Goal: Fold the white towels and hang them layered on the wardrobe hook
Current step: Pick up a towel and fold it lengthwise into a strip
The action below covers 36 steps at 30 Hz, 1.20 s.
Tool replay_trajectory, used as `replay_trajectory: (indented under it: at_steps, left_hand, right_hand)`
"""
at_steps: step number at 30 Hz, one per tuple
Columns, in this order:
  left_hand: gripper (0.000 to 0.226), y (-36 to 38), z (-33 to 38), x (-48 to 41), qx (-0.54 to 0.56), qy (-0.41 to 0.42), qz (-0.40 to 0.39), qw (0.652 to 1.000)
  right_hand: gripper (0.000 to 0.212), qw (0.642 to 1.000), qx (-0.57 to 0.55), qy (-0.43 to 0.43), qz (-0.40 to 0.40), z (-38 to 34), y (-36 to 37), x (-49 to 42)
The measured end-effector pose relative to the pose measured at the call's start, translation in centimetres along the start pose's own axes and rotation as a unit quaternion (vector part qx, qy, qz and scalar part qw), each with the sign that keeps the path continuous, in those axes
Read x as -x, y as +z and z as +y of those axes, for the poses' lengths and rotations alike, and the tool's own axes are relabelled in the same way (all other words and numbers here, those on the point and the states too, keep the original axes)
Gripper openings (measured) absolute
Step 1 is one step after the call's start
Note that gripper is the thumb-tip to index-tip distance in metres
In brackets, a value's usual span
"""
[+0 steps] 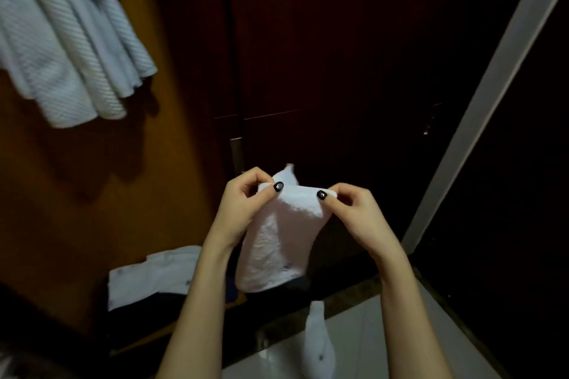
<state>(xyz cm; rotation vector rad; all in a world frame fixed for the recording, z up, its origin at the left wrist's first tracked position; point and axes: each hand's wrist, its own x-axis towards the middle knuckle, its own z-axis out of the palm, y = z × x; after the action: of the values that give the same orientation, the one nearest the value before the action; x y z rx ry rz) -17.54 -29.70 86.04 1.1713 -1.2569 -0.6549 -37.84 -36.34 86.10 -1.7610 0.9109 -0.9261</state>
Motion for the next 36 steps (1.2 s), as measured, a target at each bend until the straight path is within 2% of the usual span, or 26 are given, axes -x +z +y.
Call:
replay_trajectory:
  at_steps: [8, 12, 15, 17, 21, 22, 24, 27, 29, 33, 36]
  left_hand:
    - [0.012, -8.9, 1.0, 7.5, 0.013, 0.001, 0.032, 0.999]
    - [0.014, -11.7, 1.1, 10.0, 0.004, 0.005, 0.061, 0.998]
    - [0.016, -13.3, 1.3, 11.4, 0.119, -0.01, 0.048, 0.992]
    - [0.024, -13.9, 1.5, 12.0, 0.202, -0.017, 0.03, 0.979]
    - [0.028, -15.3, 2.1, 12.5, 0.241, -0.018, 0.031, 0.97]
    - [0.028, -15.8, 2.3, 12.7, 0.216, -0.031, 0.046, 0.975]
    - [0.024, -16.9, 2.5, 13.1, 0.101, -0.058, 0.092, 0.989]
    - [0.018, -18.1, 1.9, 13.7, -0.032, -0.079, 0.128, 0.988]
    - [0.024, -18.3, 1.2, 14.2, -0.106, -0.093, 0.137, 0.98]
    - [0.026, -18.5, 0.1, 15.2, -0.235, -0.091, 0.149, 0.956]
    - [0.03, -18.2, -0.4, 15.3, -0.309, -0.088, 0.152, 0.935]
  right_hand:
    - [0.012, 0.995, -0.071, 0.019, -0.069, -1.1, 10.1, 3.6]
    - [0.016, 0.984, -0.107, -0.001, -0.144, -1.8, 13.2, 5.4]
    - [0.016, 0.978, -0.136, -0.016, -0.155, -2.3, 14.8, 5.6]
    - [0.02, 0.97, -0.143, -0.025, -0.193, -3.0, 15.7, 5.3]
    - [0.028, 0.946, -0.171, -0.033, -0.273, -4.1, 17.7, 5.3]
    - [0.028, 0.949, -0.163, -0.035, -0.268, -4.4, 18.2, 5.4]
    - [0.028, 0.961, -0.144, -0.044, -0.233, -4.7, 18.9, 5.5]
    - [0.026, 0.974, -0.114, -0.05, -0.188, -4.9, 19.2, 5.1]
    - [0.027, 0.977, -0.078, -0.046, -0.191, -4.9, 19.3, 5.0]
    - [0.027, 0.975, 0.062, -0.02, -0.212, -4.3, 19.5, 5.4]
    - [0.024, 0.978, 0.129, -0.018, -0.164, -3.7, 19.9, 6.0]
